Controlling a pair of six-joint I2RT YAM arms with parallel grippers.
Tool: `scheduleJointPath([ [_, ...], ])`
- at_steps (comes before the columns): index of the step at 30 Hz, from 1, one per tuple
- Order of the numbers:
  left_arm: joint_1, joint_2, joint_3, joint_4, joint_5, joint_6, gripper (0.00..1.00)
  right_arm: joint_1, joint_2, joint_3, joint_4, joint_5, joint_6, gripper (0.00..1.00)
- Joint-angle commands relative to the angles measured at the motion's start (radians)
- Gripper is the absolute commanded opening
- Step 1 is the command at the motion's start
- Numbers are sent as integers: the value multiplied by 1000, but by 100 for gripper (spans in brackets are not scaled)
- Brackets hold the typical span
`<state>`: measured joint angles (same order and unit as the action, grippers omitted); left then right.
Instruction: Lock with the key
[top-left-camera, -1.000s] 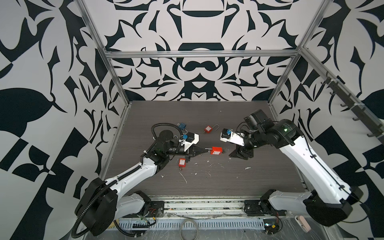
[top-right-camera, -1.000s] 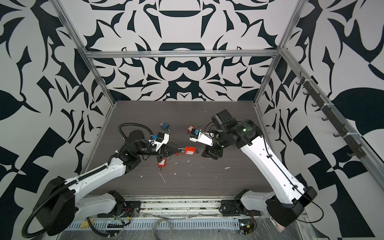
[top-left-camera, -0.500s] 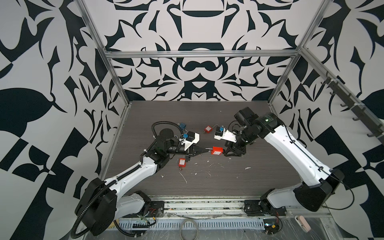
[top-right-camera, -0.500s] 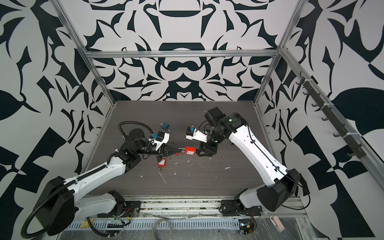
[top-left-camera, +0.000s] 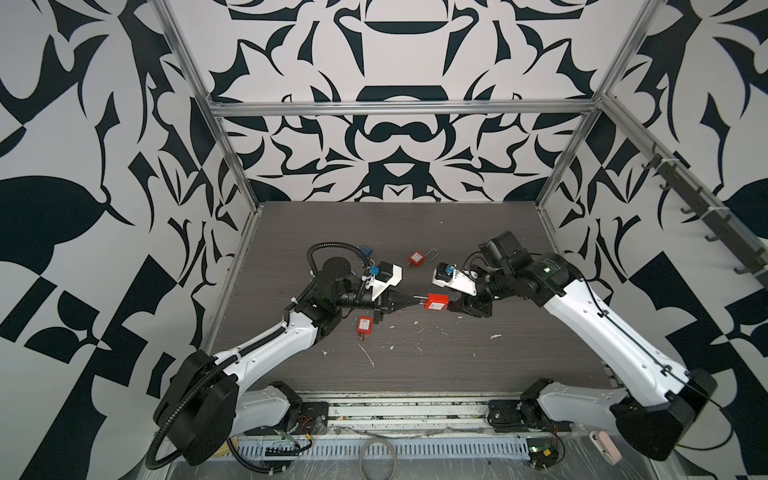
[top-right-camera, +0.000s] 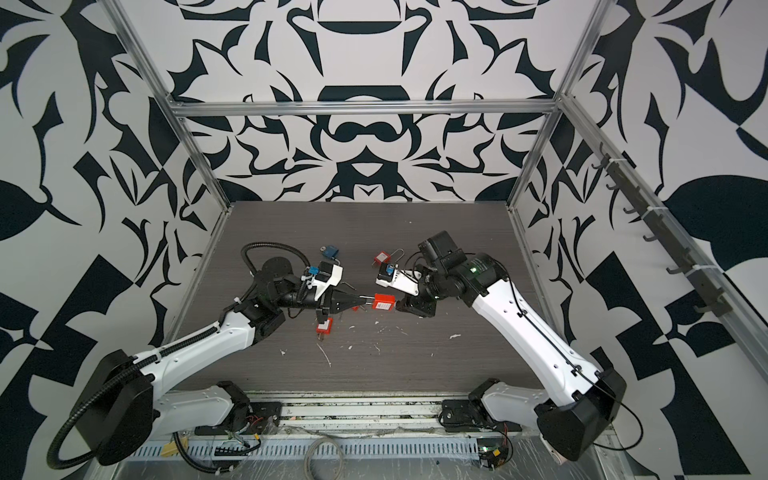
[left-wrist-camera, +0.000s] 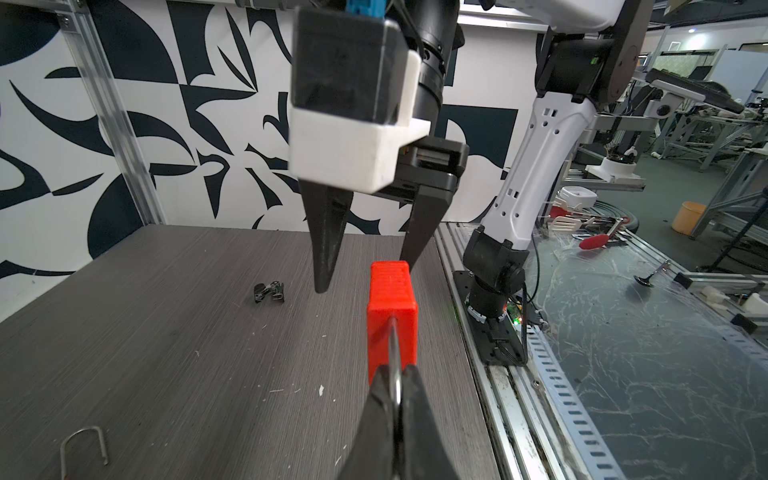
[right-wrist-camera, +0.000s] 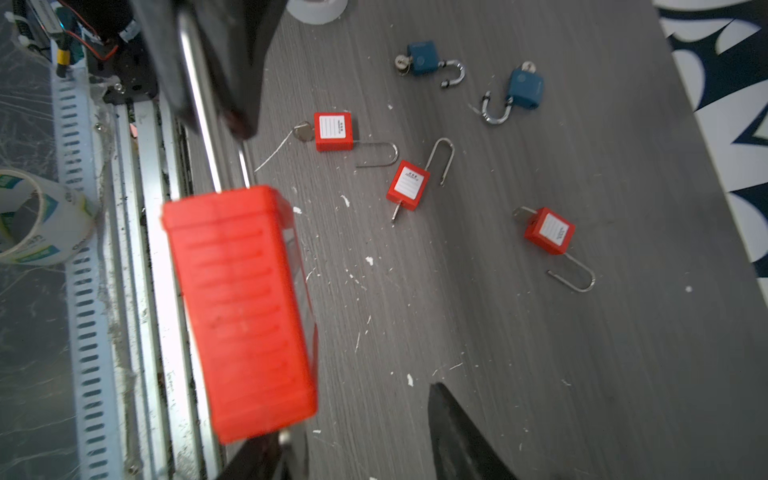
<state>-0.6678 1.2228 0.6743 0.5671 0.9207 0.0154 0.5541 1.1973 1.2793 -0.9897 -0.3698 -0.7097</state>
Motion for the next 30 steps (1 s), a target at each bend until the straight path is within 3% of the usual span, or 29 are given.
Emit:
scheduleJointPath([
  [1, -4, -6, 39, 29, 11, -8, 0, 4, -50, -1, 23, 48, -49, 54],
  [8, -5, -3, 45, 19, 17, -5, 0, 4, -78, 29, -110, -9, -66, 54],
  [19, -21, -3, 55, -28, 27, 23, 0, 17, -12, 80, -135, -110, -97, 40],
  [26, -23, -6, 62, -54, 27, 44, 0, 20, -2, 70, -144, -122, -123, 21],
  [30, -19, -35, 90, -177, 21, 127, 0, 20, -14, 55, -146, -122, -135, 10],
])
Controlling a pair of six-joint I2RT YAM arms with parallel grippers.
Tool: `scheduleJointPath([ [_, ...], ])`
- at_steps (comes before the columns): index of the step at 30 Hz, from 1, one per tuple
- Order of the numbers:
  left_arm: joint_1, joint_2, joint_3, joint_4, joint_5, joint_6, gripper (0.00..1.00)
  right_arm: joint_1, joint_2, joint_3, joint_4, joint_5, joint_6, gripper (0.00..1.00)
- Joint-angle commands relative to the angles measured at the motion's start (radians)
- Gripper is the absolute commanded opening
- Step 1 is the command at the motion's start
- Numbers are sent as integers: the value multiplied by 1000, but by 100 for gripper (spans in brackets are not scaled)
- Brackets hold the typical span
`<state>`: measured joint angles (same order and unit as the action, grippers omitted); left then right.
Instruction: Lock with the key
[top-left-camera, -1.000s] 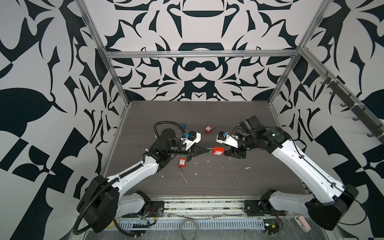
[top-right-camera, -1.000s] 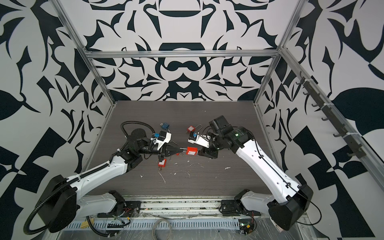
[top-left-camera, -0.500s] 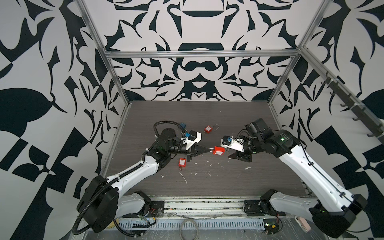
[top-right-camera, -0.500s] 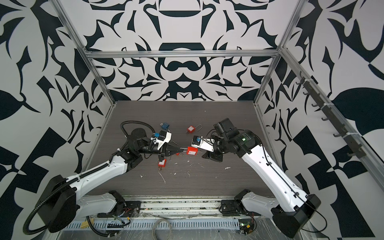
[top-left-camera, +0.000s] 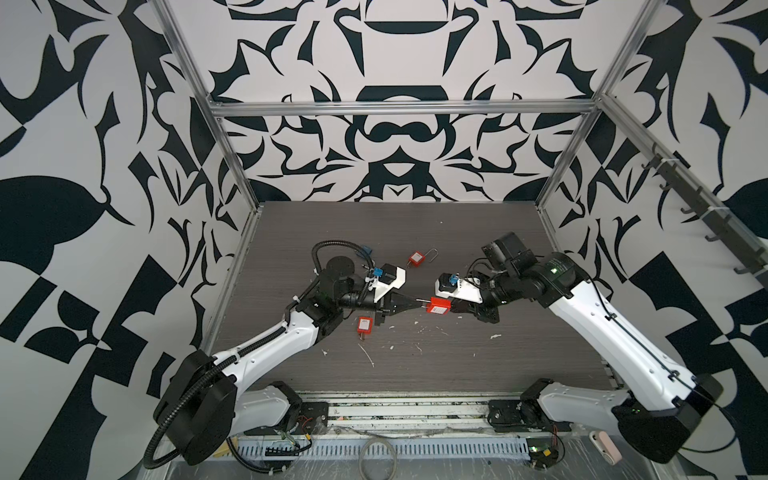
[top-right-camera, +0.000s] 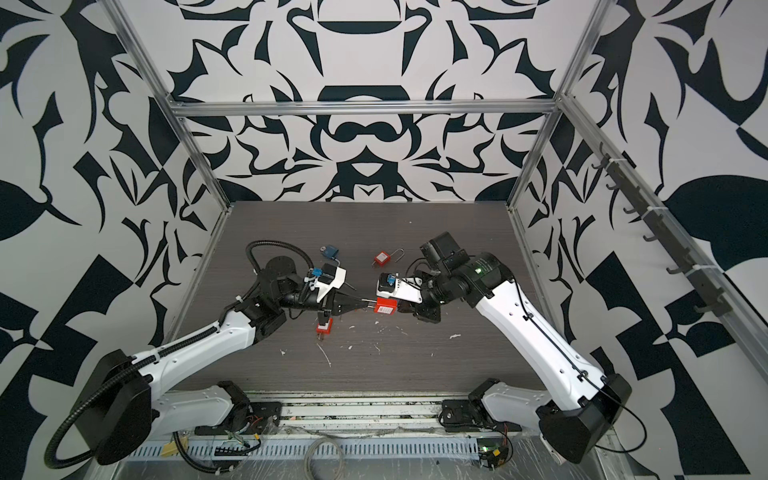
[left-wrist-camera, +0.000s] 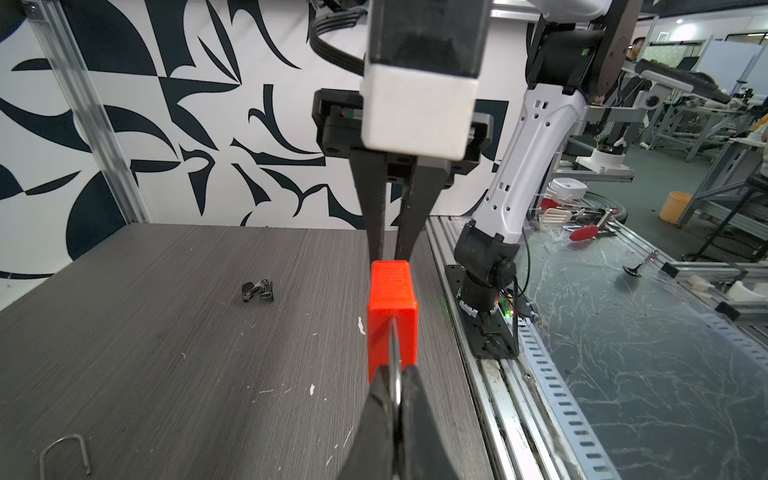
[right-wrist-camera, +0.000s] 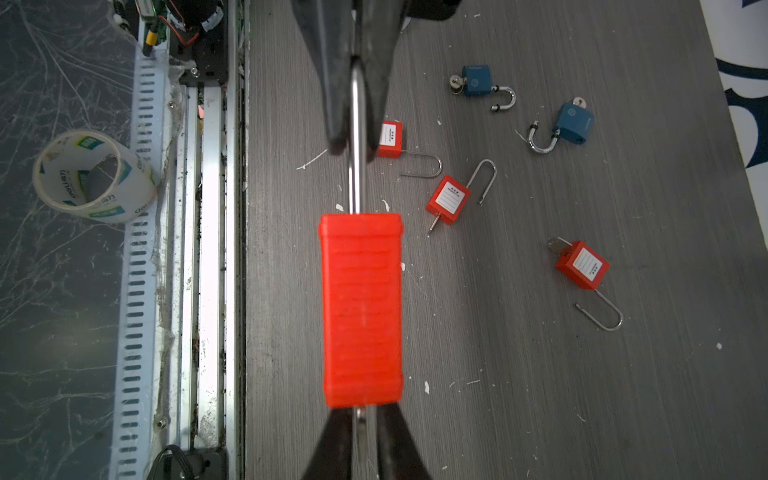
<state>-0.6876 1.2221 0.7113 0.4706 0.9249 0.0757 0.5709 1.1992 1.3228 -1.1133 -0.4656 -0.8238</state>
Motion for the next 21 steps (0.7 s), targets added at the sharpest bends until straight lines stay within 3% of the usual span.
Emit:
scheduleJointPath([
  [1, 2, -41, 61, -108, 17, 88, 0, 4, -18, 9, -23, -27, -21, 9],
  [12, 64, -92, 45, -155, 48, 114, 0, -3, -4, 2, -90, -8, -75, 1],
  [21, 117, -144, 11, -164, 42, 149, 0, -18, 27, 1, -138, -23, -92, 0],
])
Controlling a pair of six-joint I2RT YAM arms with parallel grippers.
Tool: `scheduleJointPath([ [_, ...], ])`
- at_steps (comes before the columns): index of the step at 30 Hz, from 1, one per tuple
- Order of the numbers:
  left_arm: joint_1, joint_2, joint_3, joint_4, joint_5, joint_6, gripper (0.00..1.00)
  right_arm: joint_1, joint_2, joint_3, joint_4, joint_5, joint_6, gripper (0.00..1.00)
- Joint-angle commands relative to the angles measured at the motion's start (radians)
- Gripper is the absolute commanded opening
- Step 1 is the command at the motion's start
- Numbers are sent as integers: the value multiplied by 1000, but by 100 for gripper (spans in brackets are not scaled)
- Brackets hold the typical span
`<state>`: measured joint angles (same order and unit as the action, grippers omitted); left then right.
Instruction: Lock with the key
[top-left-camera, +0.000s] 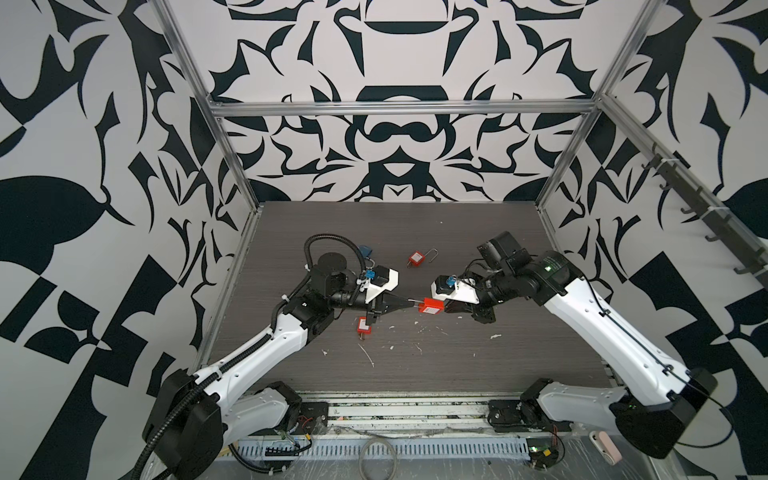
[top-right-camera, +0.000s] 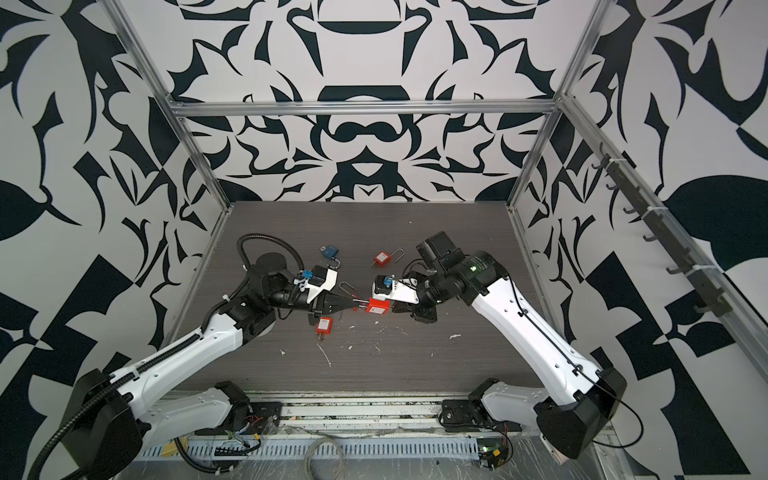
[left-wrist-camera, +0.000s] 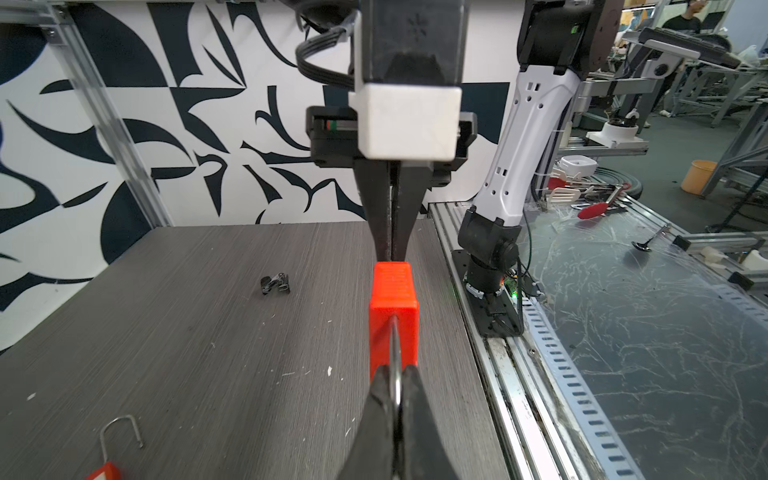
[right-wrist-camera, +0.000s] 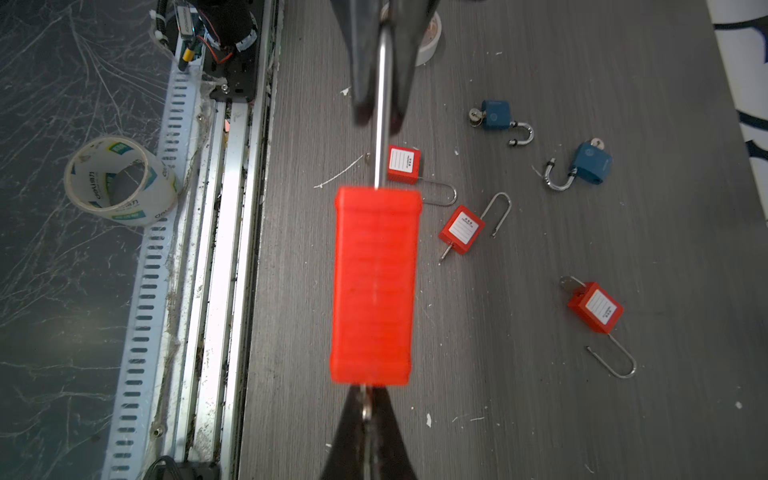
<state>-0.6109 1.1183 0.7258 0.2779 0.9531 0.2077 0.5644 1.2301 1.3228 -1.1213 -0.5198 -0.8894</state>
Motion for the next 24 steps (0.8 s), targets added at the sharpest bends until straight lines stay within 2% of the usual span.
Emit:
scheduleJointPath([
  [1, 50, -43, -3, 27, 20, 16, 0, -15, -6, 0, -129, 36, -29, 0],
  [7, 69, -35, 6, -32, 41, 54, 0, -44, -18, -6, -79, 72, 15, 0],
  [12, 69, 28, 119, -290, 9, 153, 0, -105, -34, -48, 40, 106, 145, 0],
  [14, 68, 65, 176, -397, -12, 183, 0, -140, -50, -67, 115, 108, 245, 0],
  [17, 67, 138, 258, -512, -33, 219, 0, -160, -62, -96, 183, 134, 339, 0],
  [20, 60, 266, 357, -606, -26, 220, 0, -162, -80, -138, 254, 205, 427, 0],
  [24, 16, 425, 508, -765, -80, 255, 0, -163, -112, -175, 316, 305, 530, 0],
])
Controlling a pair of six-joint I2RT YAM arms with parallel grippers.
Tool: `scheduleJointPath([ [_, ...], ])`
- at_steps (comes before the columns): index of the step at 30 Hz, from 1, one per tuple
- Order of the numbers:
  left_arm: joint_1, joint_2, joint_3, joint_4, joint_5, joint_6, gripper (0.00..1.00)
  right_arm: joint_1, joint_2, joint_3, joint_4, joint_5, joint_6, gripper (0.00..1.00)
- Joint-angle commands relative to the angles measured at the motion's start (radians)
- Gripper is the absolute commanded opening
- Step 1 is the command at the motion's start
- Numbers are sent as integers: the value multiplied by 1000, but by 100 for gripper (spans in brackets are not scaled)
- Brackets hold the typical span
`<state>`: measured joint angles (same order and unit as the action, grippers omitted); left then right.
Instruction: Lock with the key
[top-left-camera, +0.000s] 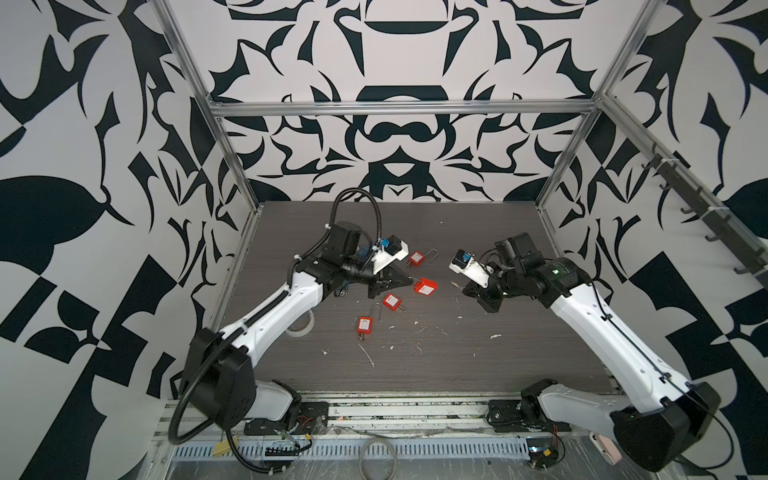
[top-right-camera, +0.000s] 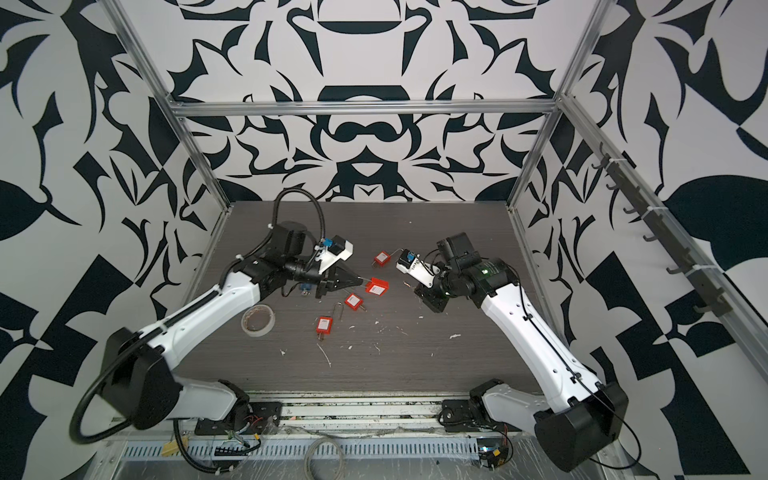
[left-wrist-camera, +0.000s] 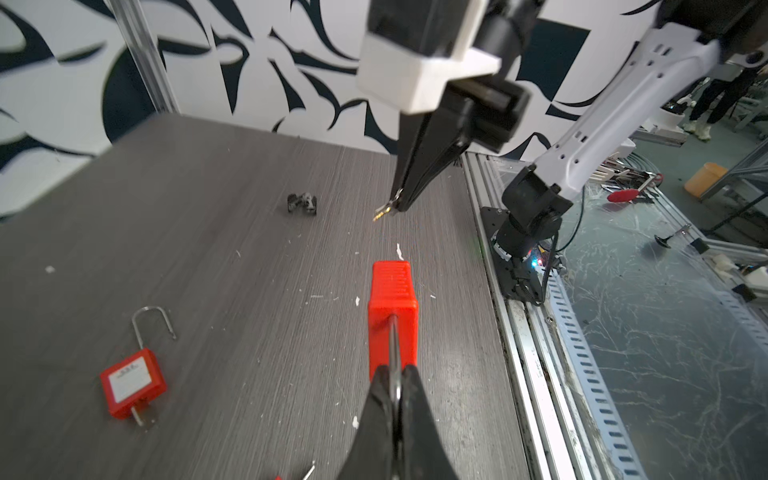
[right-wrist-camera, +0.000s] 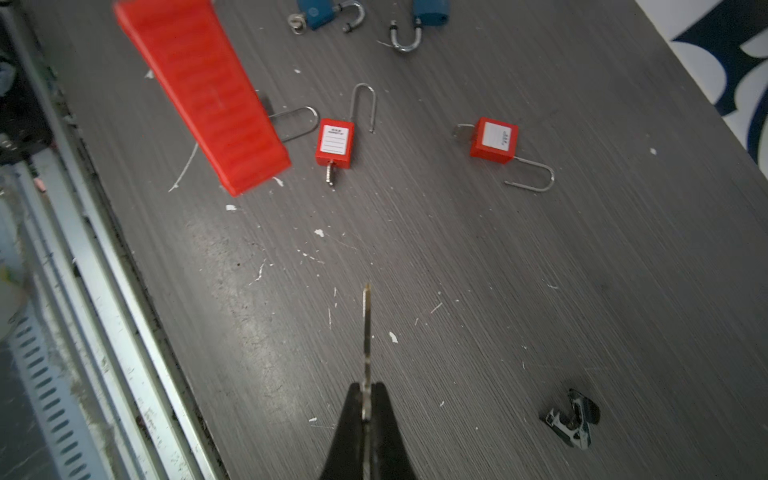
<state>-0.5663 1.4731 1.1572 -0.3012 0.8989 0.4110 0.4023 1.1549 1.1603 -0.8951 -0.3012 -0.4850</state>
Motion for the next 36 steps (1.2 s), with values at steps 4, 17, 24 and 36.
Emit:
scheduleJointPath([
  [4, -67, 198, 180, -261, -62, 51, 0, -1, -56, -50, 66, 172, 193, 0],
  [17, -181, 525, 458, -498, -186, 97, 0, -2, -80, -128, 69, 324, 318, 0],
  [24, -219, 661, 597, -603, -234, 127, 0, -2, -86, -149, 70, 388, 397, 0],
  [36, -265, 838, 828, -751, -272, 139, 0, -2, -124, -193, 81, 401, 538, 0],
])
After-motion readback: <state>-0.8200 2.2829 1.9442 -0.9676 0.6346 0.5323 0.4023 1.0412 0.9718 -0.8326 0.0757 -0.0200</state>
